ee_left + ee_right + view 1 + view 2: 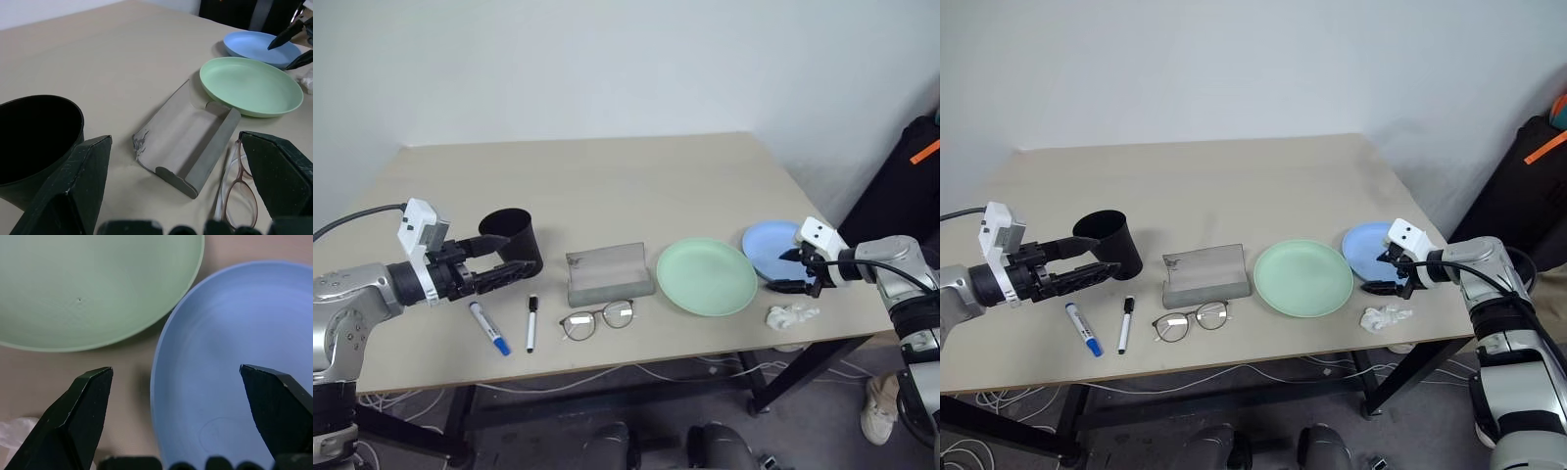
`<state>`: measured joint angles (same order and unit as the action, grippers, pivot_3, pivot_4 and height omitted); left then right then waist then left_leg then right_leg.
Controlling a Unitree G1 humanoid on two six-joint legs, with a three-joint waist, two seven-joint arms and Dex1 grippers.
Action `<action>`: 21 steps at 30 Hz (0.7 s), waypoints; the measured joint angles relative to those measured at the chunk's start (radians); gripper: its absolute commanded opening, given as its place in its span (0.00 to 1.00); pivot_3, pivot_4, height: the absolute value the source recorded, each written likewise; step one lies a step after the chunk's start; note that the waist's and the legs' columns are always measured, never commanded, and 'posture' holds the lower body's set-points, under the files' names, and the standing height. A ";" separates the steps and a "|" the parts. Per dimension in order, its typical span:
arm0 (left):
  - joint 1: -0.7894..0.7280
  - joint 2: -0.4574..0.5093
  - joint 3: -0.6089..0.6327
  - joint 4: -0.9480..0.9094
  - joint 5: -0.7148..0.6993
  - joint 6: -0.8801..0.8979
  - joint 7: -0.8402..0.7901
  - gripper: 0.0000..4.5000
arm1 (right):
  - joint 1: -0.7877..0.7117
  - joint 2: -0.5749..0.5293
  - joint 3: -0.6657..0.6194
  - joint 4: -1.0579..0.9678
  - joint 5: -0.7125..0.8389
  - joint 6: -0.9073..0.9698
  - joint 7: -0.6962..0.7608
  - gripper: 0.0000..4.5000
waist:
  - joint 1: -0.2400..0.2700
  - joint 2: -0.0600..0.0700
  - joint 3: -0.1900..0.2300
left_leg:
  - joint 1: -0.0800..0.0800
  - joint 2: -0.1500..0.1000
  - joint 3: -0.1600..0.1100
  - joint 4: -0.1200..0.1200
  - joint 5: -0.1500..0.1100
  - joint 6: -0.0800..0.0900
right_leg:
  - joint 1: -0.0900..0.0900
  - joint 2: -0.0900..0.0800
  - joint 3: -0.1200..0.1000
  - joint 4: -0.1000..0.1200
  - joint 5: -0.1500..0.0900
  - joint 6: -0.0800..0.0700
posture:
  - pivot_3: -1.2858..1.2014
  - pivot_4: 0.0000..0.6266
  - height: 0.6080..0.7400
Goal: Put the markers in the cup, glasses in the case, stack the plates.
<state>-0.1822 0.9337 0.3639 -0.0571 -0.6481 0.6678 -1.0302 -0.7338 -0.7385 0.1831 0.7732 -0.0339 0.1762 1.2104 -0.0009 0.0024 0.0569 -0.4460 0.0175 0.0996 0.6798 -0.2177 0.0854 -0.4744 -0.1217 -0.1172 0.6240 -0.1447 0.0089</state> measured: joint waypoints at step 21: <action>0.036 -0.007 0.017 -0.042 -0.015 0.021 0.018 1.00 | -0.047 0.042 0.011 0.155 -0.065 -0.093 -0.052 0.24 | 0.000 0.000 0.000 | 0.000 0.001 0.000 0.001 0.000 0.000 | 0.001 0.000 -0.001 0.000 0.000 0.000 | 0.52 0.00 0.71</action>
<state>-0.1463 0.9266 0.3805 -0.0987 -0.6629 0.6887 -1.0123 -0.7810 -0.6962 0.1938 0.9282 -0.0987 0.0830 1.1582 -0.0008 0.0025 0.0569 -0.4459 0.0182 0.0998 0.6805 -0.2176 0.0852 -0.4738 -0.1215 -0.1183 0.6241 -0.1447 0.0088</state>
